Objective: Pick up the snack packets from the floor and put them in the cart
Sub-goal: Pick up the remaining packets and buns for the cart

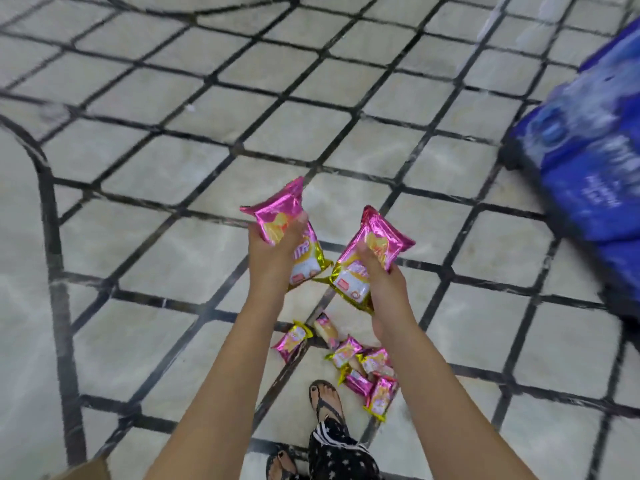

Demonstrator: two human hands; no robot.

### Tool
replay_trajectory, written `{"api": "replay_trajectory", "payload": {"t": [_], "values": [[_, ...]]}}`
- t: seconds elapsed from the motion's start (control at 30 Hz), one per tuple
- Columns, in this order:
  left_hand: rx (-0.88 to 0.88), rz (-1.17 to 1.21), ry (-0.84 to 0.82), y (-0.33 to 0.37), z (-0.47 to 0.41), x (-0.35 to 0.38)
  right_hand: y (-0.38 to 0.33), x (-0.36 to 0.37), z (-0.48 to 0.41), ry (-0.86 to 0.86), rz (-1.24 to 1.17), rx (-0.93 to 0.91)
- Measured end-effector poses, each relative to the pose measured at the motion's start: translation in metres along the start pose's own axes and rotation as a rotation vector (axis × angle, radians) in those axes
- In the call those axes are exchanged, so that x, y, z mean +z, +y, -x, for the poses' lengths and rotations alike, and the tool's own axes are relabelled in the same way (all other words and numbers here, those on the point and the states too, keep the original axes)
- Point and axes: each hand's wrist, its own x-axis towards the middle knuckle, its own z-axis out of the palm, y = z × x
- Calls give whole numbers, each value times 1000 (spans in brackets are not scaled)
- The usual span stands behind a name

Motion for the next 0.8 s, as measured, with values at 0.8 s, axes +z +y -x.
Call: {"api": "replay_trajectory", "payload": {"t": [0.8], "values": [[-60,-432,-601,92,221,-16,-10,-140,262,380,-228,-150]]}}
